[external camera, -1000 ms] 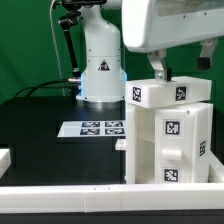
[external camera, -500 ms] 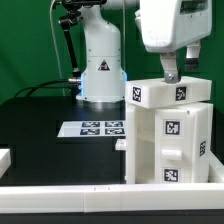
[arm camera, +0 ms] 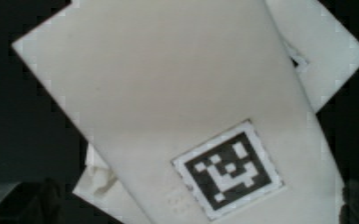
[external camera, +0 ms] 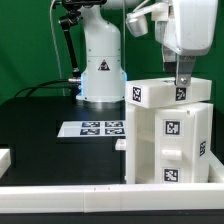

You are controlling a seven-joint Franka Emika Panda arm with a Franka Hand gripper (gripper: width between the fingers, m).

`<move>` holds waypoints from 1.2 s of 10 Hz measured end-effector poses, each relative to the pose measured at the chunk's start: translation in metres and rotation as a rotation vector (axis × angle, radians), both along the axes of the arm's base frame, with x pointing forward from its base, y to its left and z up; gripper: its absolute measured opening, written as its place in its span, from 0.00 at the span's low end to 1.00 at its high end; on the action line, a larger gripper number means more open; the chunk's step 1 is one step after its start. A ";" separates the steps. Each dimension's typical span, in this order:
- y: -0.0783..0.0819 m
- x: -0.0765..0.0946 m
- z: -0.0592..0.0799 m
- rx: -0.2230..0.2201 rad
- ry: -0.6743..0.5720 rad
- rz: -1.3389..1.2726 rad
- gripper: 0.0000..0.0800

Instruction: Assemble cabinet

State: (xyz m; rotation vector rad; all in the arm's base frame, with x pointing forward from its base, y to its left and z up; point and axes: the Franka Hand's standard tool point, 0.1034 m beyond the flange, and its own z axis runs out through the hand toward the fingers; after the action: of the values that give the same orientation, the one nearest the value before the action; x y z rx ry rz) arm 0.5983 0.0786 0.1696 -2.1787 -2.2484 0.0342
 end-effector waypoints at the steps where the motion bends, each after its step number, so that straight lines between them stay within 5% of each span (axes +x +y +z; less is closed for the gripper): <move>1: -0.003 0.000 0.000 -0.008 -0.002 0.089 1.00; 10: -0.017 -0.004 -0.013 -0.025 0.026 0.343 1.00; 11: -0.018 -0.004 -0.013 -0.025 0.026 0.339 0.83; 12: -0.018 -0.004 -0.013 -0.025 0.026 0.338 0.83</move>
Offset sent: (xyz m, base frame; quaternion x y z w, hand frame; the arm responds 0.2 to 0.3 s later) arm -0.0031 -0.0009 -0.0002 0.0068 0.0053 -0.1967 0.9804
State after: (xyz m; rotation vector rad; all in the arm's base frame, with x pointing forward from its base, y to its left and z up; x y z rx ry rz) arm 0.5948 0.0603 0.1567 -1.7711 -2.5839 0.0930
